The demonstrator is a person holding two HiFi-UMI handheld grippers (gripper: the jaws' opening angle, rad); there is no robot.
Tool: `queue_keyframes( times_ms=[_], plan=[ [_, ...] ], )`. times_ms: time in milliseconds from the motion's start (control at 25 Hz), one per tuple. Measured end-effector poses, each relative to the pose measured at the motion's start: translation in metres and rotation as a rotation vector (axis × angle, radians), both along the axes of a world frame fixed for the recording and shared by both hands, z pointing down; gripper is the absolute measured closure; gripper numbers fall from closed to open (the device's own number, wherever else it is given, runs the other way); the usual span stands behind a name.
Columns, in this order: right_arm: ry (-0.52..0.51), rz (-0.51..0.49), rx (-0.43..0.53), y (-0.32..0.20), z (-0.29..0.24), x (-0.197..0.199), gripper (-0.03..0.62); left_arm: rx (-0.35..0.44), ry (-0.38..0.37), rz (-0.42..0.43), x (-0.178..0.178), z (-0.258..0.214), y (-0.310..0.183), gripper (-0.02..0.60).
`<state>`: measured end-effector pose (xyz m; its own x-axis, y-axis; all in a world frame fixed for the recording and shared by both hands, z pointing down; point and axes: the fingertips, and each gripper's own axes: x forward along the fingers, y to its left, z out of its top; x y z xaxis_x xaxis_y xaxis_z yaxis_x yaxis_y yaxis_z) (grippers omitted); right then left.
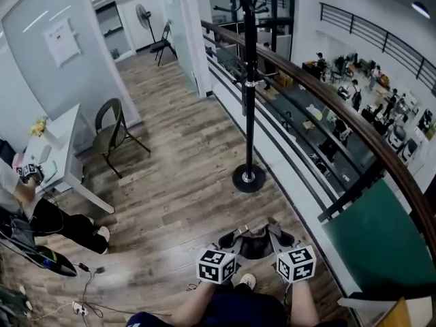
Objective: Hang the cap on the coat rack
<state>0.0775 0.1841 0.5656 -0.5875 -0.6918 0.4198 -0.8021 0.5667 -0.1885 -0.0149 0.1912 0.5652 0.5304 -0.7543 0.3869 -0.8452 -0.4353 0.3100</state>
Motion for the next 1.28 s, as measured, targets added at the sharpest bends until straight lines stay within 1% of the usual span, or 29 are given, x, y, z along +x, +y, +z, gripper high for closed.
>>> queue_keyframes(
  times_ms=[80, 160, 400, 520, 760, 920, 1000, 1280],
  plan=[
    [-0.046, 0.011, -0.027, -0.005, 0.001, 0.003, 0.565, -0.006, 0.006, -0.008, 0.002, 0.002, -0.005, 0.537],
    [-0.065, 0.019, -0.032, -0.012, 0.000, 0.004, 0.565, -0.011, 0.013, -0.012, 0.001, 0.002, -0.012, 0.537],
    [-0.066, 0.032, -0.059, -0.028, 0.008, 0.010, 0.565, -0.035, 0.015, -0.001, 0.007, 0.007, -0.035, 0.535],
    [-0.059, 0.051, -0.071, -0.047, 0.017, 0.016, 0.565, -0.040, 0.018, 0.009, 0.011, 0.017, -0.056, 0.535],
    [-0.040, 0.104, -0.080, -0.105, 0.024, 0.016, 0.565, -0.033, 0.001, 0.053, 0.008, 0.025, -0.119, 0.535],
    [-0.031, 0.142, -0.061, -0.156, 0.015, 0.016, 0.565, -0.029, 0.021, 0.080, 0.009, 0.018, -0.173, 0.535],
    [-0.023, 0.150, -0.059, -0.179, 0.013, 0.012, 0.565, -0.037, 0.019, 0.095, 0.006, 0.017, -0.199, 0.535],
    [0.007, 0.185, -0.080, -0.249, 0.014, -0.010, 0.565, -0.042, -0.034, 0.161, -0.011, 0.014, -0.273, 0.535]
  ],
)
